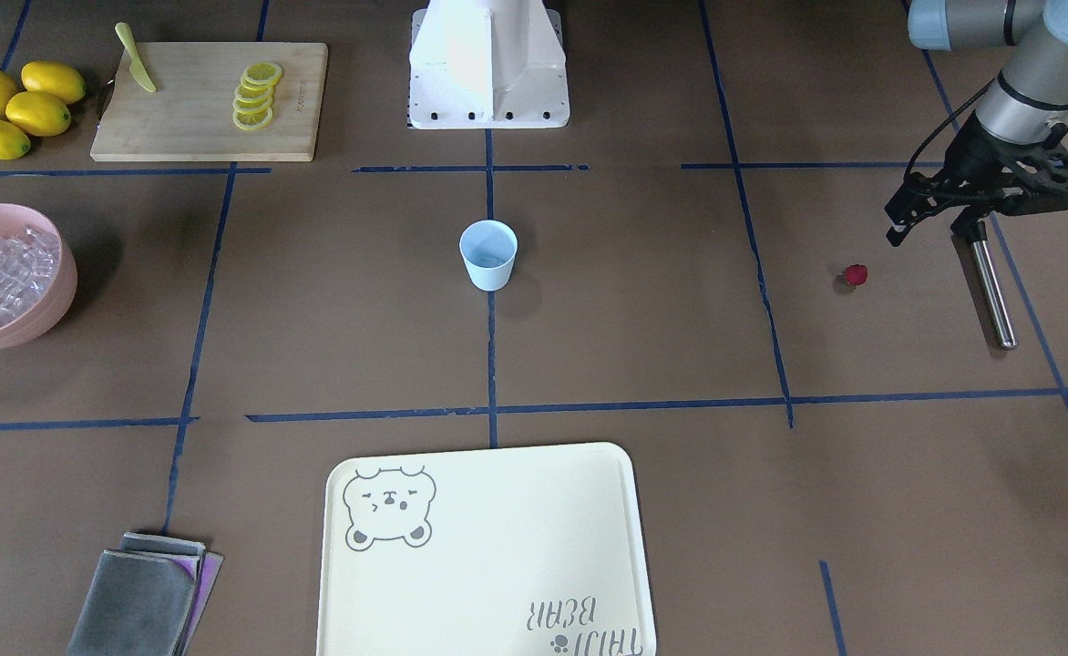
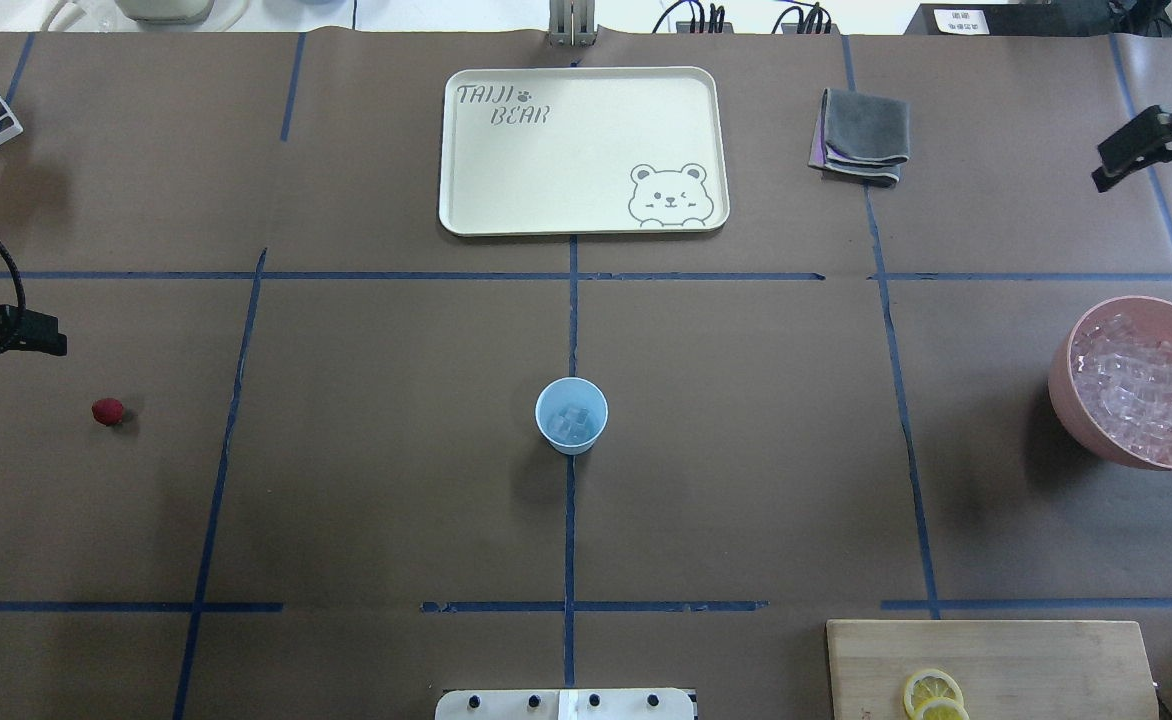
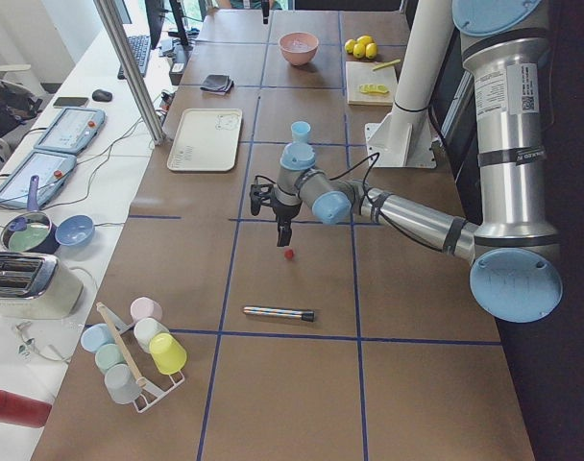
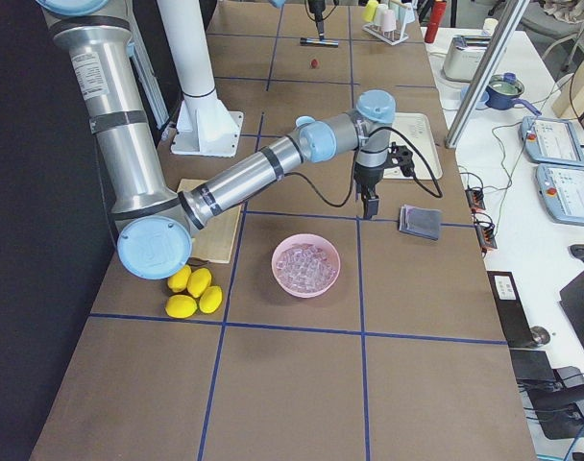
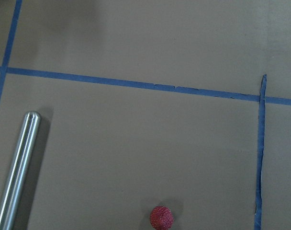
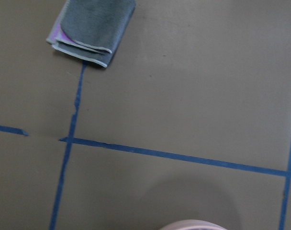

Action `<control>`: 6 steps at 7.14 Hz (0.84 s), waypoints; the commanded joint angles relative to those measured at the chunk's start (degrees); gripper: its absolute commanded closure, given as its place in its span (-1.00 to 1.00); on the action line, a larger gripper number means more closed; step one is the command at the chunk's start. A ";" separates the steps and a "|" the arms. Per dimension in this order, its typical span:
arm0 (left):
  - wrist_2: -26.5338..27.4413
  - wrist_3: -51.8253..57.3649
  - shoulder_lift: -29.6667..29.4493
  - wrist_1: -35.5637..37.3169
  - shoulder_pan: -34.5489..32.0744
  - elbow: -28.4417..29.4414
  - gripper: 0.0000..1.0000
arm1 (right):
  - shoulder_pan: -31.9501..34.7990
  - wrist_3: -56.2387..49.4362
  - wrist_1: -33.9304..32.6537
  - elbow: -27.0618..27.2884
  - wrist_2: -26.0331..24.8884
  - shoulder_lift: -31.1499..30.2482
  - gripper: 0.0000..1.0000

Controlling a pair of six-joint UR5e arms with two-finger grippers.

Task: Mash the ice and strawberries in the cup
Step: 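Withdraw the right gripper while the left gripper moves over the red strawberry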

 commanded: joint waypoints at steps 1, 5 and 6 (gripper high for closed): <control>6.10 -3.96 -0.07 -6.29 5.35 4.87 -1.00 | 6.35 -10.38 1.17 -1.30 1.65 -5.74 -0.98; 8.16 -9.43 -2.89 -12.65 11.88 11.49 -1.00 | 11.01 -13.40 5.27 -4.35 4.37 -9.37 -0.98; 8.16 -9.34 -2.72 -12.57 12.06 11.66 -1.00 | 11.37 -13.14 10.87 -6.81 5.08 -10.68 -0.98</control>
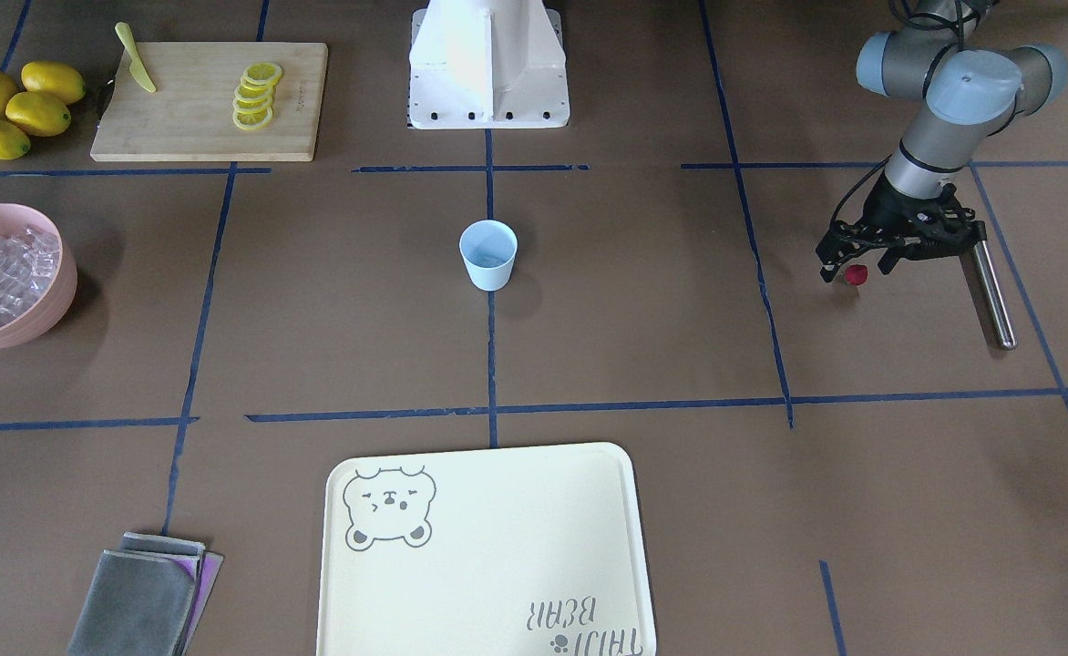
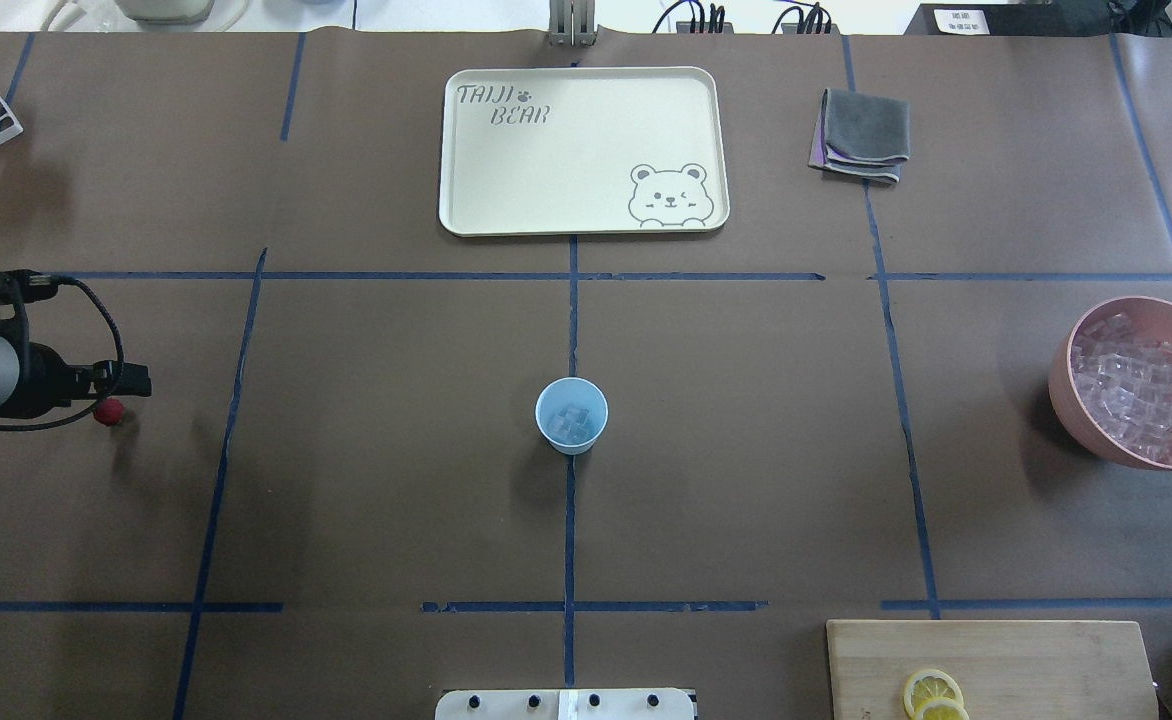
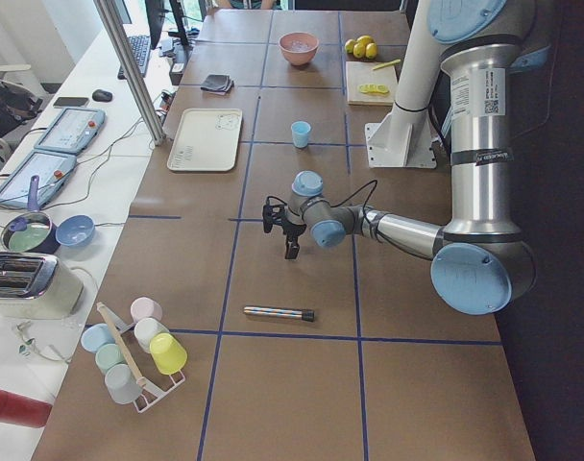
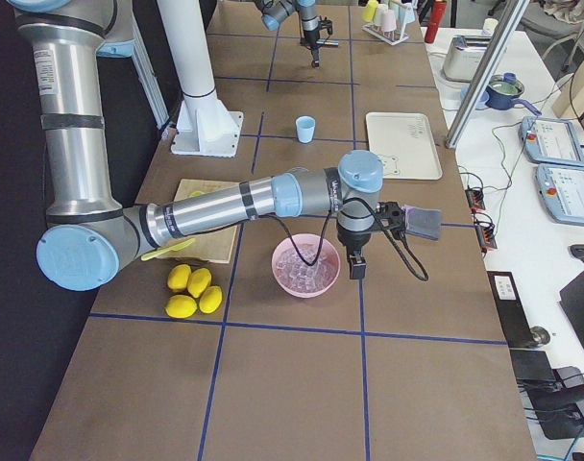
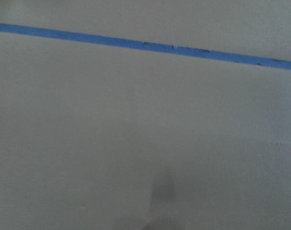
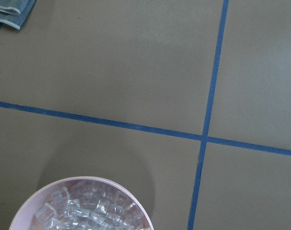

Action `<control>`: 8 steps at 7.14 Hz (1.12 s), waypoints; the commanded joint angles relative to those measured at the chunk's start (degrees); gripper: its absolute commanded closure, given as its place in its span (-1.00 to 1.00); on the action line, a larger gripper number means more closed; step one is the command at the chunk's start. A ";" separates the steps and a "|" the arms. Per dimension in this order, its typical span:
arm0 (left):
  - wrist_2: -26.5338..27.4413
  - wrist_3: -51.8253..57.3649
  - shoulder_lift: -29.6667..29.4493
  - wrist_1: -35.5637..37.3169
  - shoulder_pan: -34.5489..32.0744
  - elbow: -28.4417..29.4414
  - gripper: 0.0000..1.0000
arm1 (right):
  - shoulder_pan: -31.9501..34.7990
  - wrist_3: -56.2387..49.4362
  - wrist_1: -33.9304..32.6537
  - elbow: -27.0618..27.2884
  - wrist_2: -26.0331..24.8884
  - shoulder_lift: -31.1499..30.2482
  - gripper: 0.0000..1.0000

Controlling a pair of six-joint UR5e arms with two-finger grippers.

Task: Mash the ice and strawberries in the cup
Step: 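Lower the left gripper and grasp the red strawberry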

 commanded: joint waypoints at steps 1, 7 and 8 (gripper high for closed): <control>0.03 0.02 0.81 0.03 0.54 0.25 -0.99 | 1.66 0.24 7.27 -3.46 2.63 -1.16 -0.98; -0.05 0.54 1.00 0.12 0.72 0.52 -0.87 | 1.84 0.33 7.38 -3.55 4.41 -1.15 -0.98; 0.03 0.54 0.91 0.12 0.63 0.52 -0.78 | 1.84 0.33 7.38 -3.64 4.49 -1.33 -0.98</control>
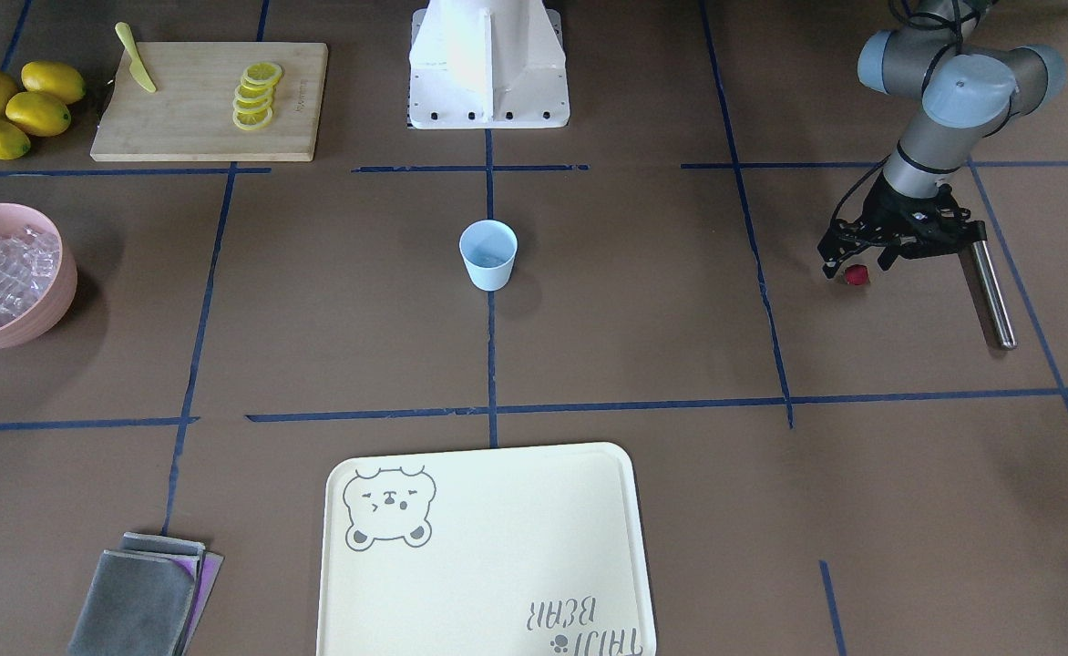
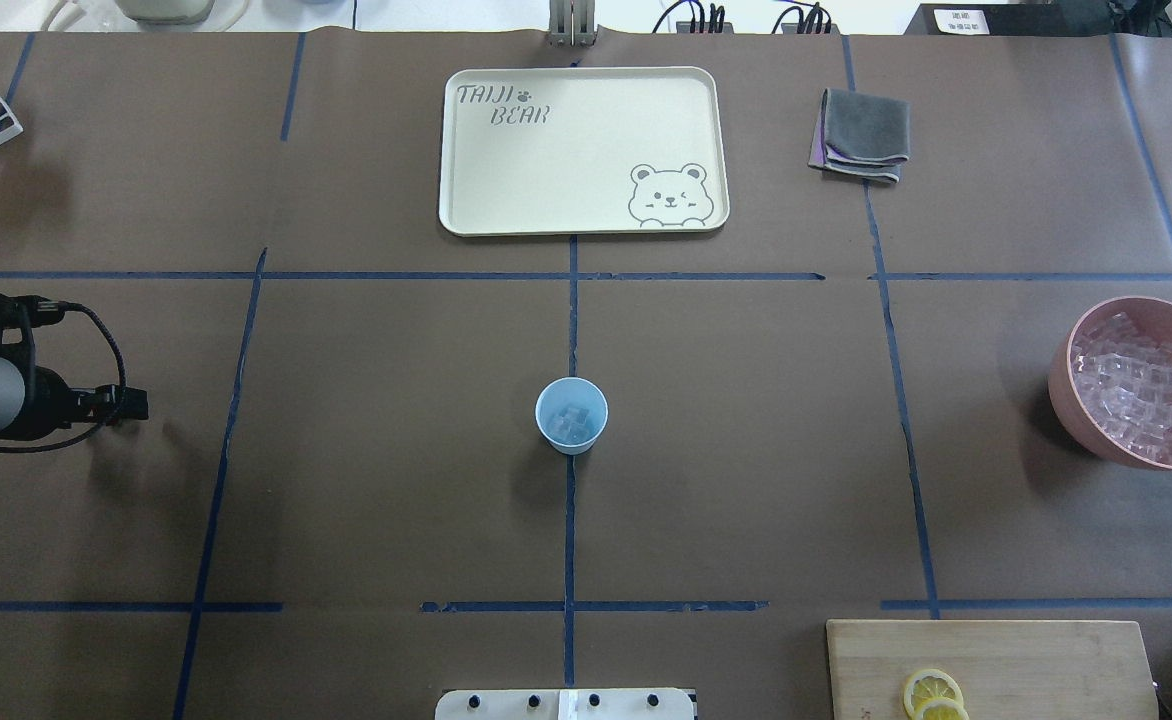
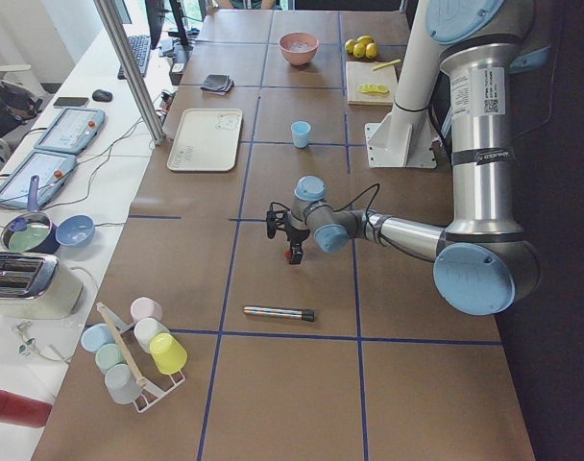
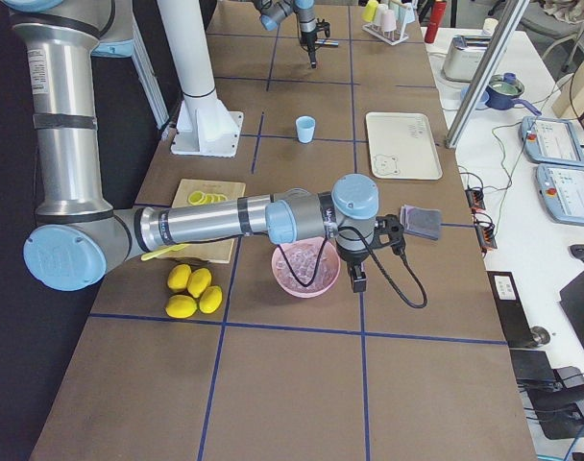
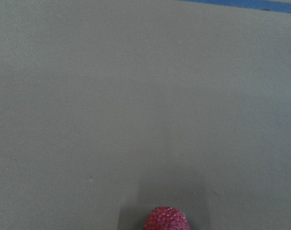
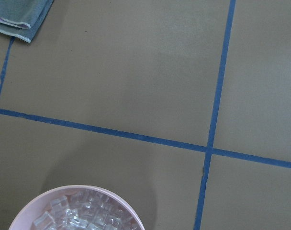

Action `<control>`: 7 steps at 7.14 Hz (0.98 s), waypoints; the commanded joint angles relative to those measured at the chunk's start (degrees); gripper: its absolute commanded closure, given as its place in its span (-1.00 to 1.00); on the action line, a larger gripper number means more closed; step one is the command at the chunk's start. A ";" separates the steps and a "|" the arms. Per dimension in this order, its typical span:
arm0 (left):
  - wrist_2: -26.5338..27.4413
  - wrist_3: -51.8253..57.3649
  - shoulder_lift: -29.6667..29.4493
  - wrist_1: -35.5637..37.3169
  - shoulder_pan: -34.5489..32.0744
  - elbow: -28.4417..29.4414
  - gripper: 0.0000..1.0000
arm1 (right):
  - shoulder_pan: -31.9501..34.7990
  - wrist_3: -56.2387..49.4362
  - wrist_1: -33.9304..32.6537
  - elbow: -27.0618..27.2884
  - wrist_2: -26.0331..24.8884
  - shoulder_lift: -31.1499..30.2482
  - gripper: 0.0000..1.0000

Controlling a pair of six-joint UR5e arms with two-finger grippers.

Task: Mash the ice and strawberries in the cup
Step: 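Lower the left gripper and grasp the red strawberry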

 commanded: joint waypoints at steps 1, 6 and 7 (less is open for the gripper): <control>0.04 0.03 -0.08 0.01 0.07 0.19 -0.68 | 0.00 0.00 0.03 -0.06 0.04 -0.22 -0.98; 0.04 -0.06 0.00 -0.07 -0.02 0.20 -0.24 | 0.18 0.00 0.03 0.03 0.04 -0.31 -0.98; 0.13 -0.06 0.00 -0.07 -0.11 0.20 -0.23 | 0.18 -0.09 0.03 0.03 0.04 -0.31 -0.98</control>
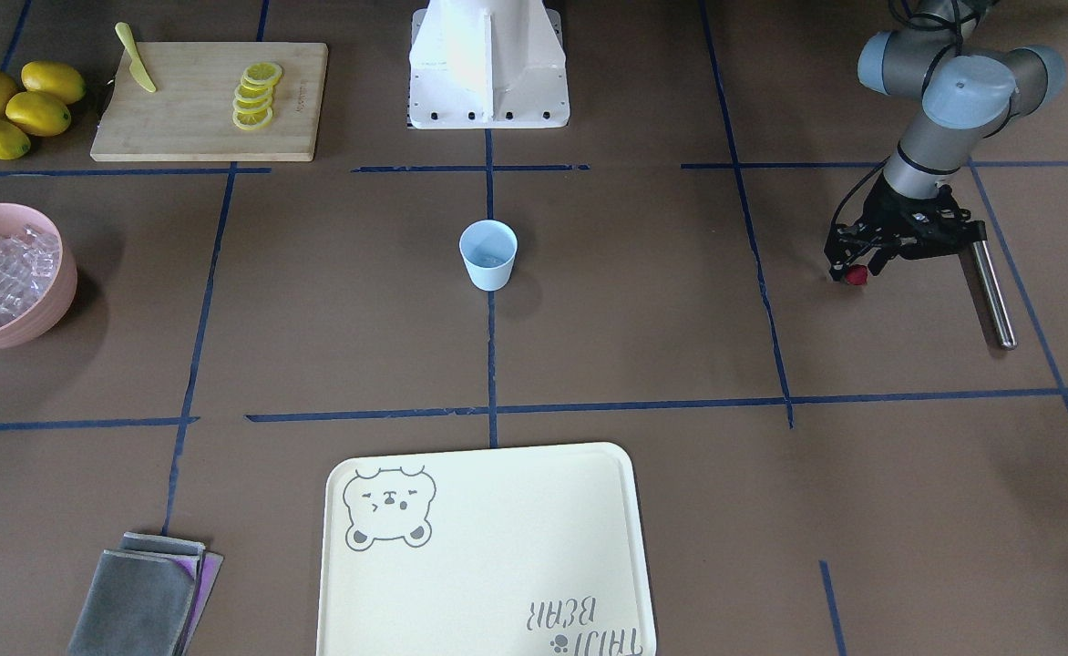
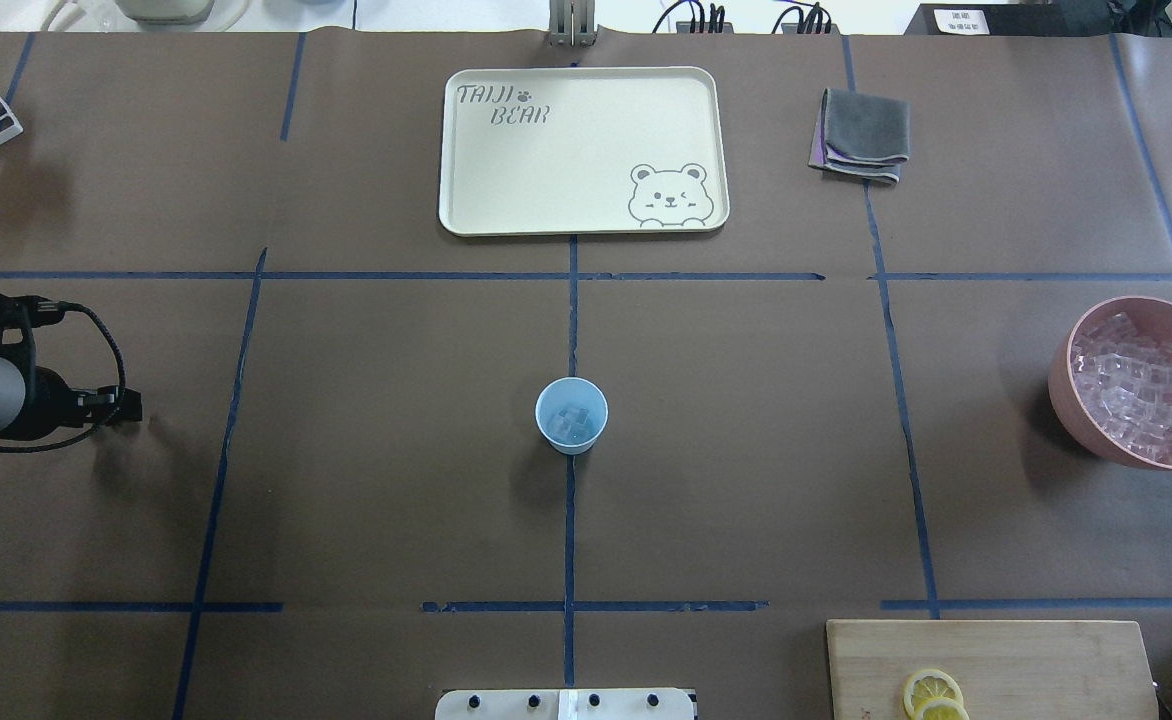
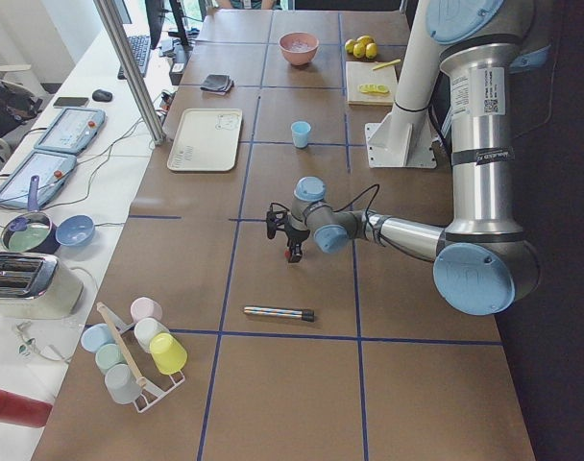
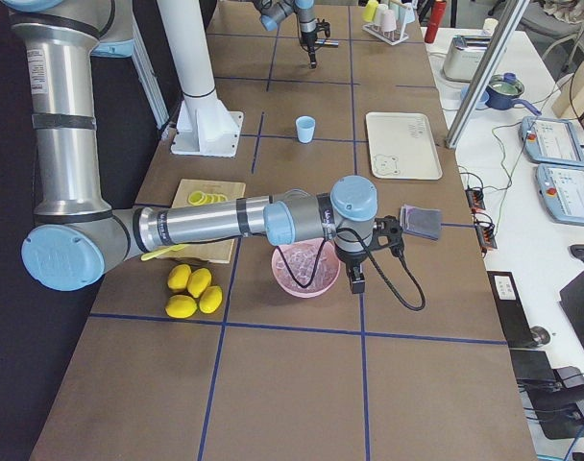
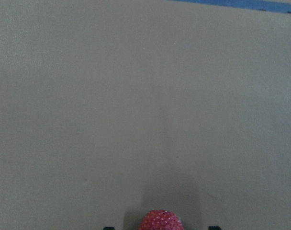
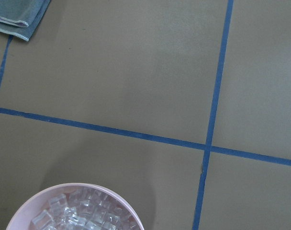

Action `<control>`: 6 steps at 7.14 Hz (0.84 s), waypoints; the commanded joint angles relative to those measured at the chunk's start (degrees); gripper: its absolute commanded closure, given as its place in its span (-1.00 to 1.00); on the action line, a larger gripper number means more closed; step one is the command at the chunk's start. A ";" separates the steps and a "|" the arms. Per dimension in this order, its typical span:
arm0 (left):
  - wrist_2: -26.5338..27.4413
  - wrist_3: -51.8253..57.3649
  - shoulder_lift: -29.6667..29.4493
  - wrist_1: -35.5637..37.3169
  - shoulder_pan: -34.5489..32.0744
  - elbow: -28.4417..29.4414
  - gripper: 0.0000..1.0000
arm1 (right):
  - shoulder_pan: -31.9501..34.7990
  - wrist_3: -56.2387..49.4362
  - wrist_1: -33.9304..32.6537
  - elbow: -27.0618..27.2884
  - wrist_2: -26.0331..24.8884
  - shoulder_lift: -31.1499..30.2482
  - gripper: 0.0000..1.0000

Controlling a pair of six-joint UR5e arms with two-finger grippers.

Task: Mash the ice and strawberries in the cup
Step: 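Lower the left gripper and grasp the red strawberry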

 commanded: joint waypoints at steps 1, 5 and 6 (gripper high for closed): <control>0.06 0.00 -0.09 0.00 -0.15 0.00 -0.20 | 0.02 -0.04 0.00 -0.03 0.00 -0.08 -0.98; 0.06 0.09 -0.09 0.09 -0.59 0.26 -0.19 | 0.11 -0.12 0.00 0.06 0.09 -0.87 -0.98; 0.06 0.09 -0.17 0.09 -0.68 0.26 -0.19 | 0.20 -0.12 0.00 0.06 0.09 -0.87 -0.98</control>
